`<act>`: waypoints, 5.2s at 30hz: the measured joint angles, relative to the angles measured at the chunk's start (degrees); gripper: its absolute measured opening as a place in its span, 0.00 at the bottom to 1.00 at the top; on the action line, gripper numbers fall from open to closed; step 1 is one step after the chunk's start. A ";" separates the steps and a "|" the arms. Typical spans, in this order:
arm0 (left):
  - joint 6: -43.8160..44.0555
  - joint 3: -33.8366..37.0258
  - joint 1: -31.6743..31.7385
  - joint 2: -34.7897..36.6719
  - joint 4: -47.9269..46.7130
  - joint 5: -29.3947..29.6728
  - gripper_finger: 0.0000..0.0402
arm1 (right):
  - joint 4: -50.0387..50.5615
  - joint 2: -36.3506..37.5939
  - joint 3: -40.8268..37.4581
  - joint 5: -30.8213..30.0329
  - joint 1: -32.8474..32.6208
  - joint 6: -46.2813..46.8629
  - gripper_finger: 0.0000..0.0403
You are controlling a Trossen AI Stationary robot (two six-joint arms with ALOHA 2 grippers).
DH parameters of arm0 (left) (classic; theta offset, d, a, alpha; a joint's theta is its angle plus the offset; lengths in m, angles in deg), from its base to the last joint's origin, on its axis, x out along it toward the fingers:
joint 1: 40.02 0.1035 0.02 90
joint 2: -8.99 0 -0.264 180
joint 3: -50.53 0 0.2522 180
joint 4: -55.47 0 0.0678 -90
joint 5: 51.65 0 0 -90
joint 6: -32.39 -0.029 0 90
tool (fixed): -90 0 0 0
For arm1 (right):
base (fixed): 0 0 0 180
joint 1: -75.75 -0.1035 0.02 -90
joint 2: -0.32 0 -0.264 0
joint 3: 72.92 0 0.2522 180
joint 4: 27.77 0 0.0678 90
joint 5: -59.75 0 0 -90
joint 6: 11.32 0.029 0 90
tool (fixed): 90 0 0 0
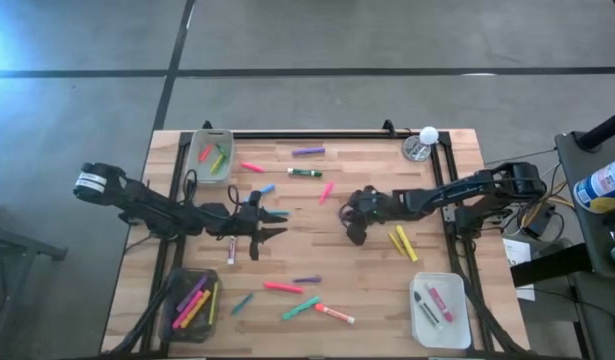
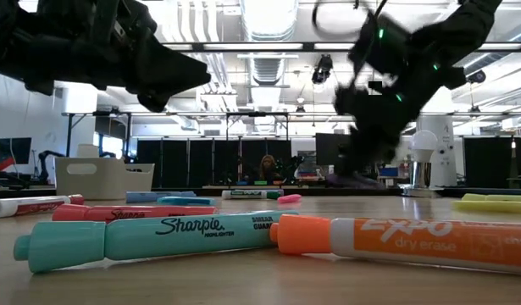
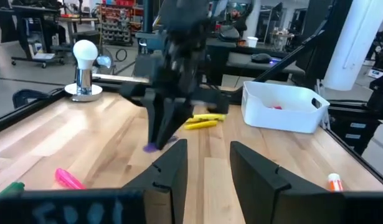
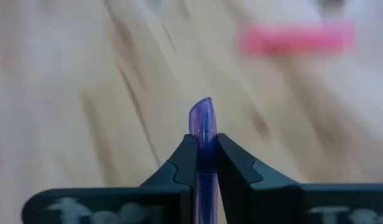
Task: Pick & Place Markers
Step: Put the right violet pen into the gray bin, then put the orange marker pen into the white bin
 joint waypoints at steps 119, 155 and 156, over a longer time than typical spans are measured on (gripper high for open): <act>2.80 -4.54 33.42 28.19 -59.54 2.88 0.00 | -13.32 0.85 7.94 -13.03 -14.57 -7.11 0.22; -1.99 15.96 19.82 27.59 -11.97 -1.86 0.00 | 58.03 -41.25 66.54 -1.18 -34.93 32.74 0.50; -1.99 15.96 19.82 27.55 -12.08 -1.86 0.00 | 58.94 -41.84 67.02 -1.18 -34.79 32.13 0.50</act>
